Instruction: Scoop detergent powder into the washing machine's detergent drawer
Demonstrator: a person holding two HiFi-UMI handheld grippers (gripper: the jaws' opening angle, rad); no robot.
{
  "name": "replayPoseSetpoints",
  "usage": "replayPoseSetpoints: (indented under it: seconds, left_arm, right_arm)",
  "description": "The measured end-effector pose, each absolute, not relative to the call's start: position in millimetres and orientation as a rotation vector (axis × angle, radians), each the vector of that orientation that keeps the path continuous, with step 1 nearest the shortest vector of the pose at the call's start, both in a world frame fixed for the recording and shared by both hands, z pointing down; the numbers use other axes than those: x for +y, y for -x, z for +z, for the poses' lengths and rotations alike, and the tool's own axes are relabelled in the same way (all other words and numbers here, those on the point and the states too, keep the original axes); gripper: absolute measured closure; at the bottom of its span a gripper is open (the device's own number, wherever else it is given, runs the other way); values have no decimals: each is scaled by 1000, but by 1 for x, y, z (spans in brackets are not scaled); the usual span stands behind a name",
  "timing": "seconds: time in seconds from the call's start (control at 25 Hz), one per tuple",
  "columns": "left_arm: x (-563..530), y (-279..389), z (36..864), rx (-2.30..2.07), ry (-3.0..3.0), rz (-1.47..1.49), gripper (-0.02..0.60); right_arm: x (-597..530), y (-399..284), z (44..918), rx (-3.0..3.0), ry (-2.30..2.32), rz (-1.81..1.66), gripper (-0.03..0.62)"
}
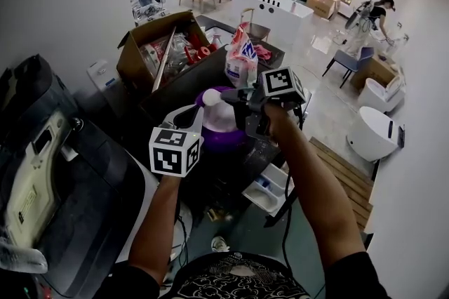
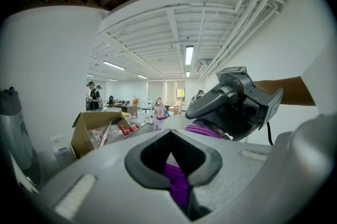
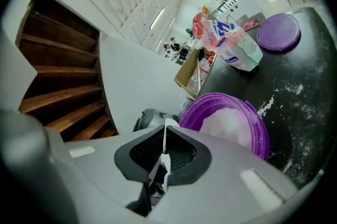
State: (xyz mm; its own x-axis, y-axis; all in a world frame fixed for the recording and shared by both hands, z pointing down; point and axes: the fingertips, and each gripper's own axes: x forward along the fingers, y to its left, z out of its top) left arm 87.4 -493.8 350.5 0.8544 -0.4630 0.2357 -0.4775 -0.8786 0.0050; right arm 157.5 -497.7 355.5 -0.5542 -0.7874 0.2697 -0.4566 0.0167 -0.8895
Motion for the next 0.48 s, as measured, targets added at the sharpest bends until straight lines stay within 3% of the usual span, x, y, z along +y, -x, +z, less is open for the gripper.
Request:
replayPoseSetpoints:
  seconds: [0.48]
  left_arm:
    - [-483, -97, 345, -782, -2968, 344, 581]
  right_arm:
    - [-484, -167, 334, 1928, 1187, -1503, 556]
